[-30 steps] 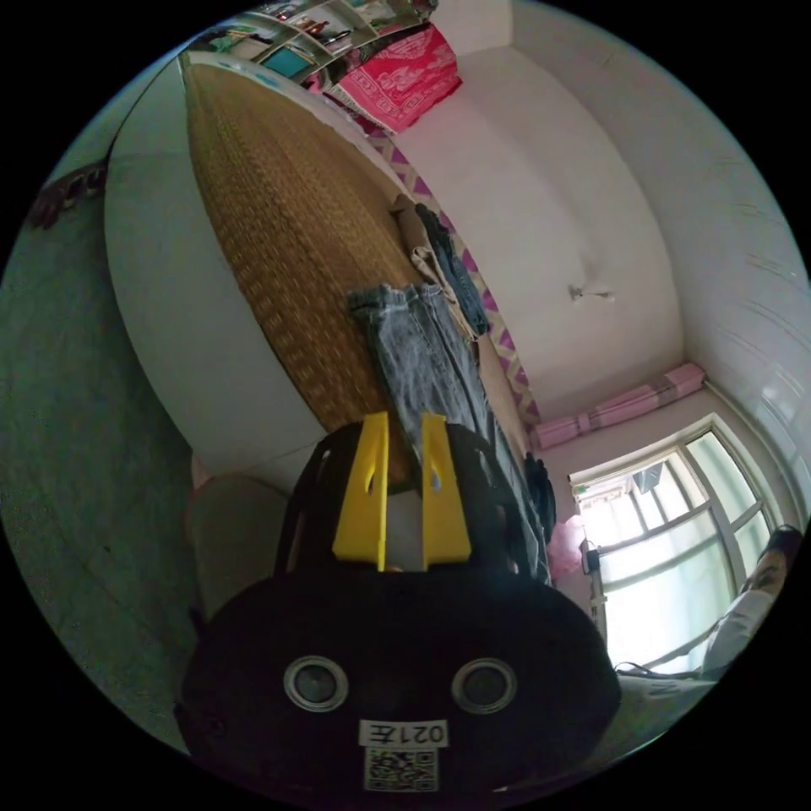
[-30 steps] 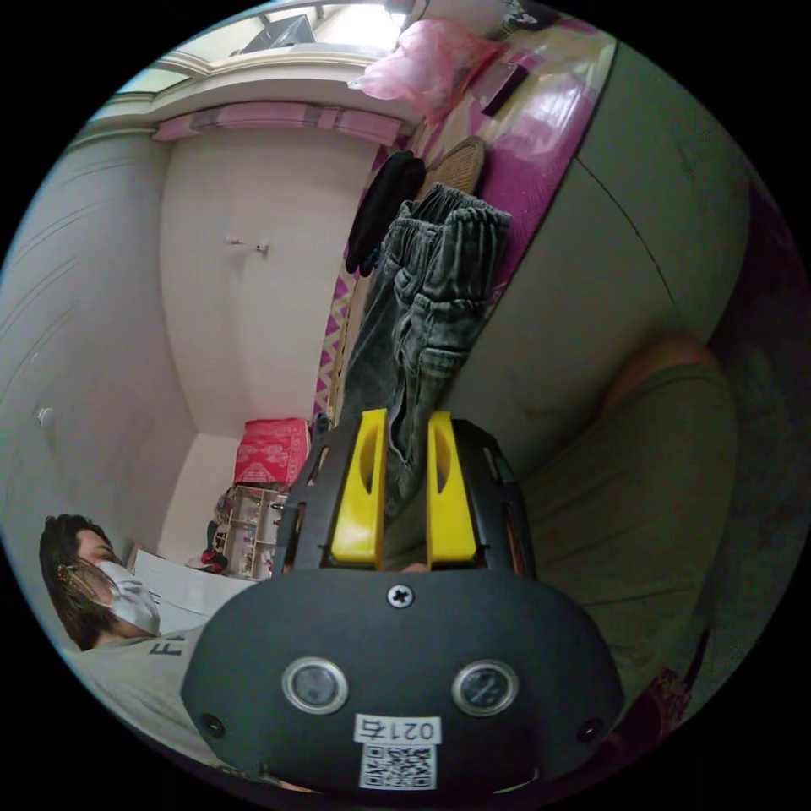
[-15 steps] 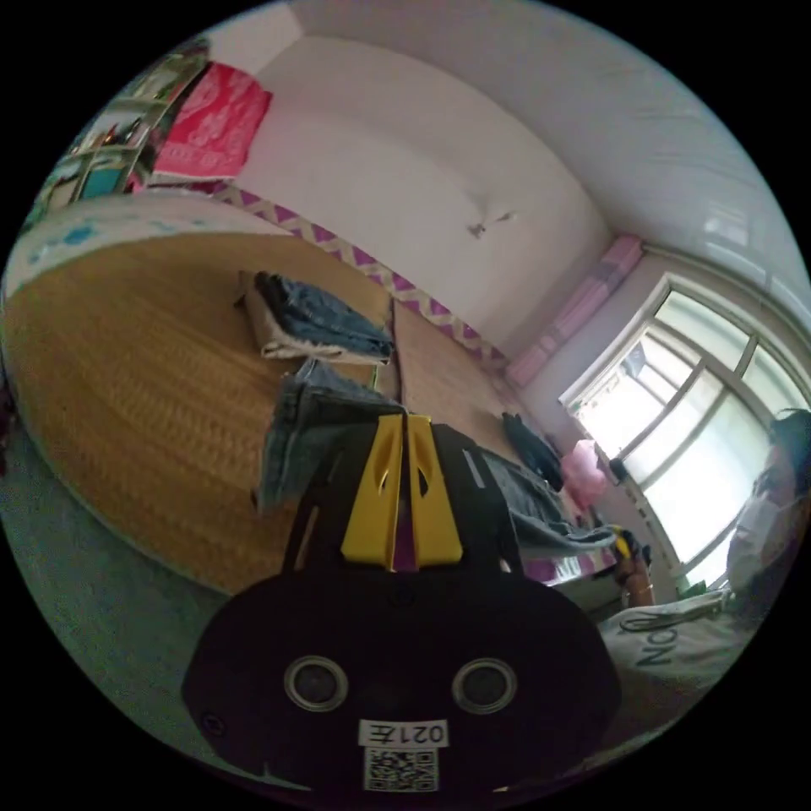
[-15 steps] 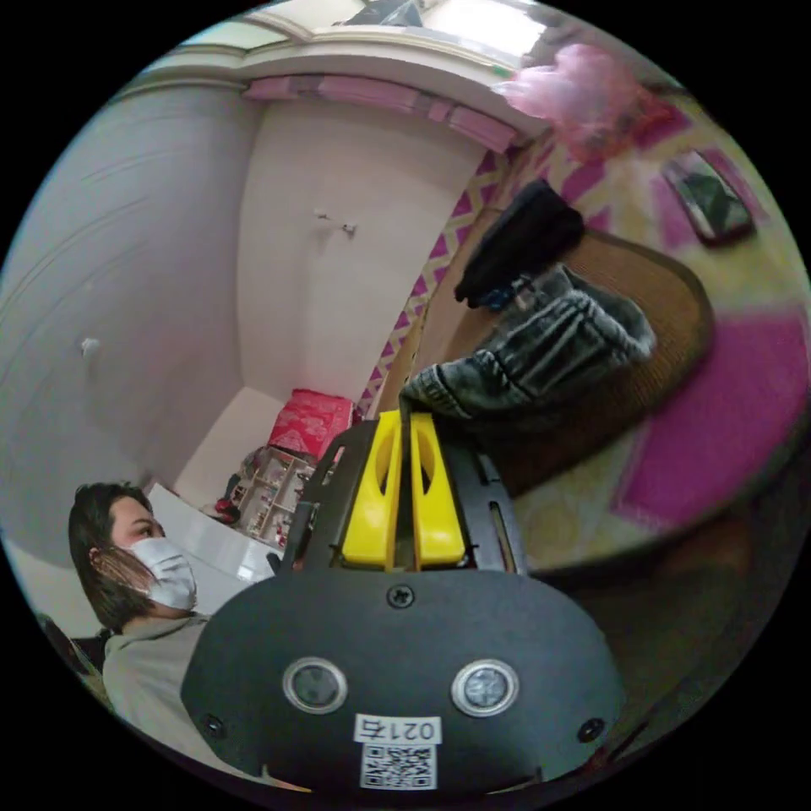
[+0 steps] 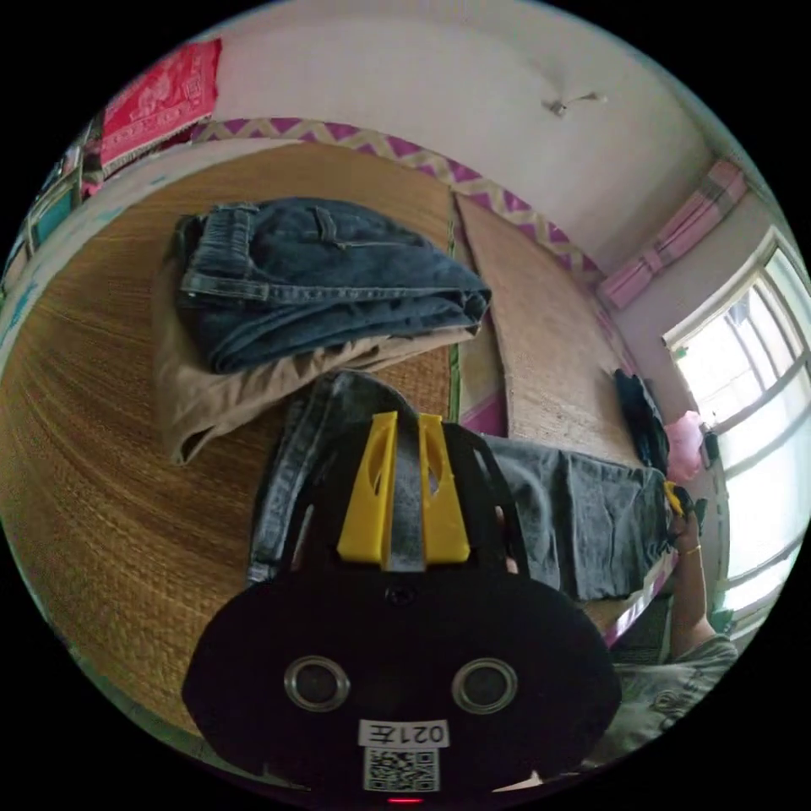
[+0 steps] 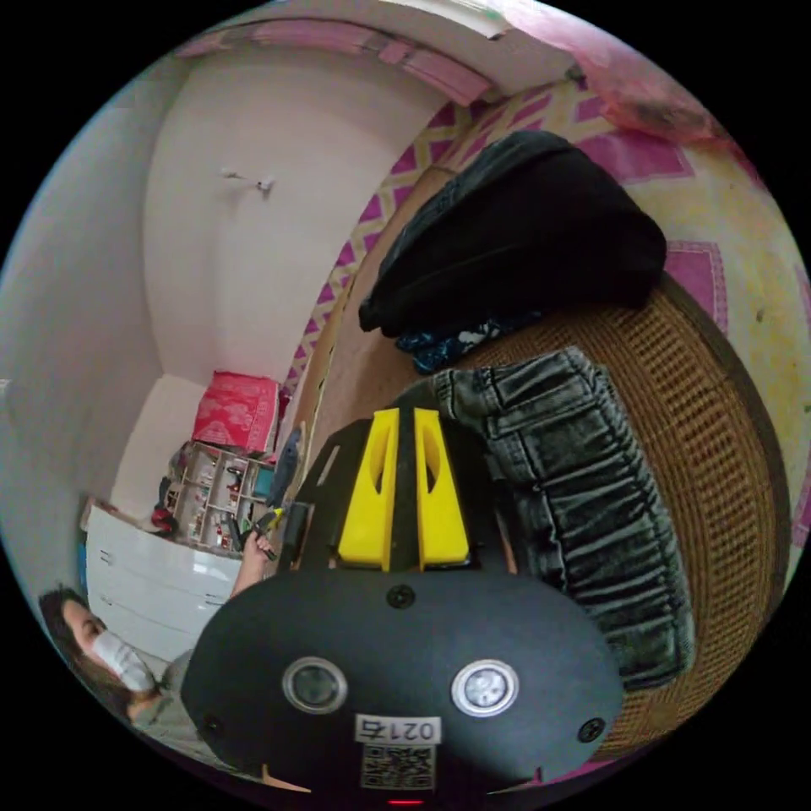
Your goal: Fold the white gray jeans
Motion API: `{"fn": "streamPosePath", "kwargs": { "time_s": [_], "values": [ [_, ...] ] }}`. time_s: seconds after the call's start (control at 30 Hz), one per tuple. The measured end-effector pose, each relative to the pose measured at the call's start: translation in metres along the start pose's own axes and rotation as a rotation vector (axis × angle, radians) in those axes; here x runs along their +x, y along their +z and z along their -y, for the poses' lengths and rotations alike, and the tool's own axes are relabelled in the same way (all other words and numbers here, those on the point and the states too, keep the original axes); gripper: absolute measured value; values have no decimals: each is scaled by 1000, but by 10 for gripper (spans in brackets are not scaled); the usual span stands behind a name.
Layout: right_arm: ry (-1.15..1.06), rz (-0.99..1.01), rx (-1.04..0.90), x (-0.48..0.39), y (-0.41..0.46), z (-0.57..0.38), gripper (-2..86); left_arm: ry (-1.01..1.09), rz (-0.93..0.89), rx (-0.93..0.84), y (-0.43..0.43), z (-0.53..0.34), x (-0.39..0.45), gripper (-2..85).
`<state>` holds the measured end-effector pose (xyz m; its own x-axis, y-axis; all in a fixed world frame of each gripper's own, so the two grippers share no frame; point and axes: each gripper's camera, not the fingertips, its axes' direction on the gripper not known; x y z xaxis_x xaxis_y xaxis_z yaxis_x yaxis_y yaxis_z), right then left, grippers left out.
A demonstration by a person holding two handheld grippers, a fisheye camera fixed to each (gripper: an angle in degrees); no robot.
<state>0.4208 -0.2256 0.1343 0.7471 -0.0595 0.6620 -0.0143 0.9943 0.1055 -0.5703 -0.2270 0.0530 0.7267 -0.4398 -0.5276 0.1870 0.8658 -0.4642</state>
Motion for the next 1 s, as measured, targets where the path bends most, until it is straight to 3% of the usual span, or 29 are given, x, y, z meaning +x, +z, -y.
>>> {"fn": "streamPosePath", "kwargs": {
  "time_s": [0.17,0.37,0.5,0.73,0.93,1.0],
  "values": [
    [-318,-50,-58,-76,-5,-39,13,60,96,77,-31,-27,-12,79],
    [-670,-170,-252,-183,80,-117,6,-9,71,55,-15,-38,-25,103],
    [-707,-125,-365,-210,137,-144,4,-28,220,-78,25,-28,-31,99],
    [-775,-154,-401,-242,170,-158,-4,13,155,96,-14,-31,-12,-2],
    [-922,-420,-422,-264,214,-182,-7,-50,197,-32,19,-43,-45,-9],
    [-958,-478,-429,-273,224,-188,-8,-84,122,36,13,-48,-53,-9]
  ]
}}
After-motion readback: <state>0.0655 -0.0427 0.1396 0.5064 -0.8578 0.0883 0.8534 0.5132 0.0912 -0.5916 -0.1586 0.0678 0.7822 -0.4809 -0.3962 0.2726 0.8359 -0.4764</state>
